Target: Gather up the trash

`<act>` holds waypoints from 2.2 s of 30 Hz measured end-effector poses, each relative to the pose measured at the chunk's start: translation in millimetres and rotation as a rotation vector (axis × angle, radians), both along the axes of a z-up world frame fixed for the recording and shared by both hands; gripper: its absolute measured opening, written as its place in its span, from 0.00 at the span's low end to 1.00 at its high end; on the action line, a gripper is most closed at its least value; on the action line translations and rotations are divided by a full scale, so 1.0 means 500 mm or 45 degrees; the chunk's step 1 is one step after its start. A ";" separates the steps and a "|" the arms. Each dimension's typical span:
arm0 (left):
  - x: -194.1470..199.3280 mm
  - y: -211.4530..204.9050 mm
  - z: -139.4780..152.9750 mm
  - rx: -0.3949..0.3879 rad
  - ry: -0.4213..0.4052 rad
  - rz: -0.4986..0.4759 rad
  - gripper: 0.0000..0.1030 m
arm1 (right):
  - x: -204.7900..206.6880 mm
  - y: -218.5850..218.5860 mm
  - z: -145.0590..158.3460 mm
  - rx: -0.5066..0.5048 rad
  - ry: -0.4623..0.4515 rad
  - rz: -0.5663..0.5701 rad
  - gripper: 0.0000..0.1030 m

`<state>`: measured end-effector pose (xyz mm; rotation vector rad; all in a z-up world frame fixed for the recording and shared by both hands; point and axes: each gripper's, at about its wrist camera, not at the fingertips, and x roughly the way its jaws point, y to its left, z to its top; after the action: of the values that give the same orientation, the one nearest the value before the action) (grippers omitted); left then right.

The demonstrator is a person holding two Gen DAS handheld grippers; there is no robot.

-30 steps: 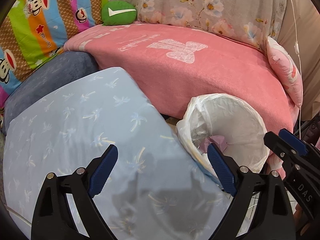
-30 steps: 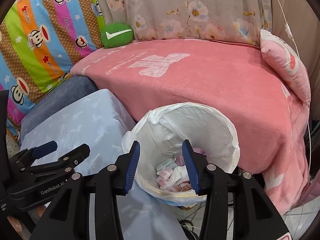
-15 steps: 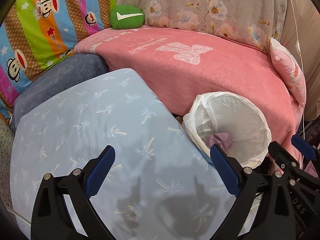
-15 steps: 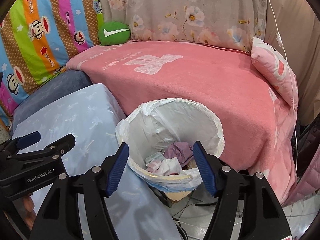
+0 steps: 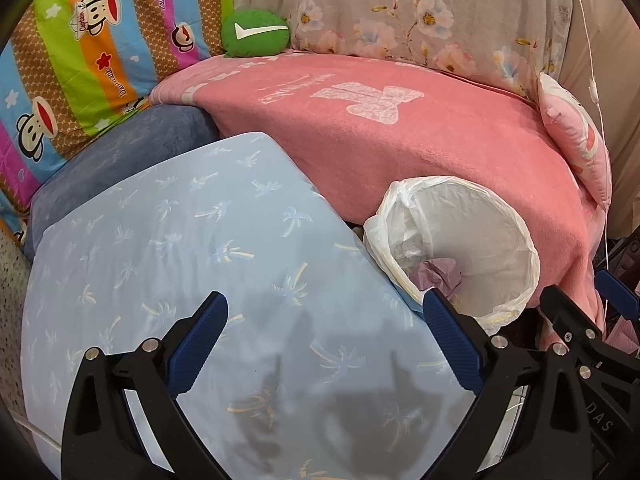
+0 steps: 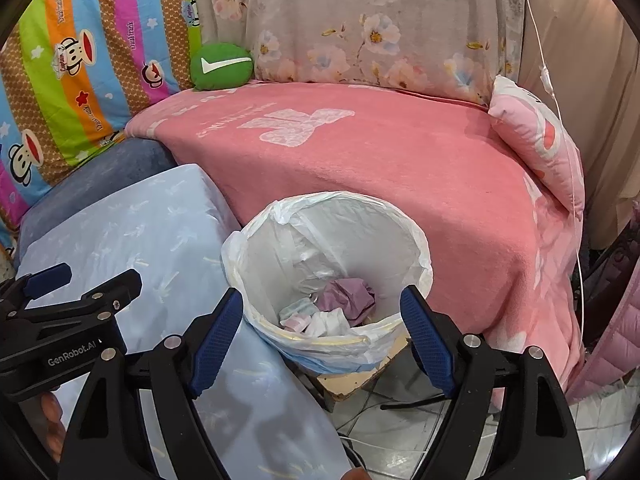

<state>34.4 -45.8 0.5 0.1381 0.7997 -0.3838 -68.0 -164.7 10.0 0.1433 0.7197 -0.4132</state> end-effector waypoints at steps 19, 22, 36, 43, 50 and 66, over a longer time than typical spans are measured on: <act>-0.017 -0.015 0.002 0.018 -0.025 -0.014 0.93 | -0.021 -0.012 0.003 0.012 -0.011 -0.032 0.95; -0.019 -0.019 0.002 0.025 -0.029 -0.012 0.93 | -0.022 -0.014 0.003 0.012 -0.012 -0.034 0.94; -0.022 -0.030 -0.001 0.046 -0.037 -0.006 0.93 | -0.024 -0.012 0.000 0.000 0.004 -0.028 0.94; -0.023 -0.033 -0.002 0.046 -0.046 -0.001 0.93 | -0.026 -0.015 -0.003 -0.012 0.007 -0.033 0.94; -0.025 -0.040 -0.003 0.059 -0.051 -0.004 0.93 | -0.026 -0.013 -0.005 -0.027 0.014 -0.031 0.94; -0.021 -0.047 -0.009 0.068 -0.038 0.022 0.93 | -0.022 -0.026 -0.014 -0.031 0.035 -0.038 0.94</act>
<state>24.0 -69.4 -4.1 0.1861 0.7816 -0.3433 -78.9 -177.9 2.9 0.1258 0.7401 -0.4534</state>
